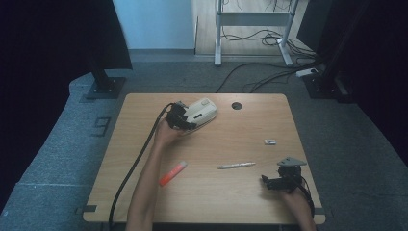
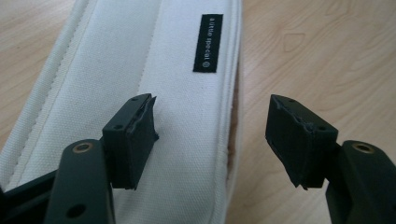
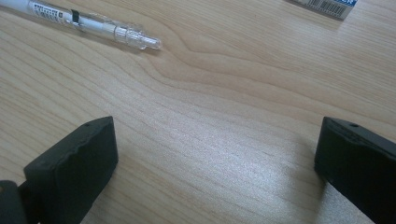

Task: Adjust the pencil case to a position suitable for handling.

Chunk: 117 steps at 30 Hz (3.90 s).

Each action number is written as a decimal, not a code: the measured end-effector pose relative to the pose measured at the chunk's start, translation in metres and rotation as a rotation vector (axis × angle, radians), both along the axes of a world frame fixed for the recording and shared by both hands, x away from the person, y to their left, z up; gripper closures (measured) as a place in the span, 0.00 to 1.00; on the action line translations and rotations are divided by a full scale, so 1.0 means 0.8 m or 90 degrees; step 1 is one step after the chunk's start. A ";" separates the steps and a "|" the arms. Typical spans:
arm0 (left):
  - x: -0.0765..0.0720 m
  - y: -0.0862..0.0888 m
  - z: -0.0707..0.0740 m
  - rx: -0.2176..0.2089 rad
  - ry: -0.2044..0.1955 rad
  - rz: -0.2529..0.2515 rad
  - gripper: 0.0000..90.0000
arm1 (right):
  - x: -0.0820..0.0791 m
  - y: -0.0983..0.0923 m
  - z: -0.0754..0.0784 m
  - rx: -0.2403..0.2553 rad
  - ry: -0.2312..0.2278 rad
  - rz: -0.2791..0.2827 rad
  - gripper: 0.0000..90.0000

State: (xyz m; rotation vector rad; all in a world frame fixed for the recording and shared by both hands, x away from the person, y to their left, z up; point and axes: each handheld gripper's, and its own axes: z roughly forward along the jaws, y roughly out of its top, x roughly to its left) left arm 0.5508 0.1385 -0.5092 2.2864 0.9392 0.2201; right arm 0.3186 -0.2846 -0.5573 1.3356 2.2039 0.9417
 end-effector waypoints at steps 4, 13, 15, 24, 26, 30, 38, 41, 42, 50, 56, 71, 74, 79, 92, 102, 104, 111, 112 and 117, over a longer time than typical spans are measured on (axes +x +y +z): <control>0.000 -0.004 -0.007 0.034 -0.005 0.007 0.35 | 0.000 0.000 0.000 0.000 0.000 0.000 0.00; -0.012 0.003 -0.012 0.035 -0.021 0.034 0.46 | 0.000 0.000 0.000 0.000 0.000 0.000 0.00; -0.017 0.003 -0.014 0.046 -0.034 0.032 0.46 | 0.000 0.000 0.000 0.000 0.000 0.000 0.00; -0.038 0.011 -0.017 0.039 -0.044 0.039 0.48 | 0.000 0.000 0.000 -0.001 0.001 0.001 0.00; -0.042 0.014 -0.016 0.036 -0.037 0.037 0.50 | 0.000 0.000 0.000 0.000 0.002 0.000 0.00; -0.050 0.024 -0.016 0.021 -0.033 0.034 0.51 | 0.000 0.000 0.000 0.000 0.002 0.000 0.00; -0.067 0.046 -0.016 0.010 -0.024 0.029 0.52 | 0.000 0.000 0.000 0.000 0.001 0.000 0.00; -0.076 0.052 -0.014 0.016 -0.020 0.027 0.52 | 0.000 0.000 0.000 0.000 0.001 0.000 0.00; -0.079 0.053 -0.014 0.017 -0.021 0.027 0.52 | 0.000 0.000 0.000 0.000 0.002 0.000 0.00; -0.103 0.064 -0.013 0.012 -0.014 0.037 0.52 | 0.000 0.000 0.000 0.000 0.002 0.000 0.00; -0.121 0.075 -0.015 -0.017 -0.005 0.043 0.52 | 0.000 0.000 0.000 0.000 0.002 0.000 0.00; -0.172 0.103 -0.020 -0.045 -0.025 0.024 0.53 | 0.000 0.000 0.000 0.000 0.002 0.000 0.00; -0.179 0.107 -0.020 -0.049 -0.023 0.026 0.54 | 0.000 0.000 0.000 0.000 0.002 0.000 0.00; -0.186 0.106 -0.023 -0.047 -0.042 0.034 0.55 | 0.000 0.000 0.000 0.000 0.002 0.000 0.00; -0.192 0.110 -0.014 -0.043 -0.056 0.049 0.73 | 0.000 0.000 0.000 0.000 0.002 0.000 0.00; -0.195 0.113 0.001 -0.065 -0.057 0.073 0.84 | 0.000 0.000 0.000 0.000 0.002 0.000 0.00; -0.196 0.115 0.004 -0.075 -0.054 0.077 0.84 | 0.000 0.000 0.000 0.000 0.002 0.000 0.00; -0.196 0.126 0.012 -0.108 -0.042 0.079 0.85 | 0.000 0.000 0.000 0.000 0.002 0.000 0.00; -0.195 0.128 0.013 -0.115 -0.040 0.078 0.85 | 0.000 0.000 0.000 0.000 0.002 0.000 0.00; -0.193 0.136 0.014 -0.141 -0.032 0.080 0.85 | 0.000 0.000 0.000 0.000 0.002 0.000 0.00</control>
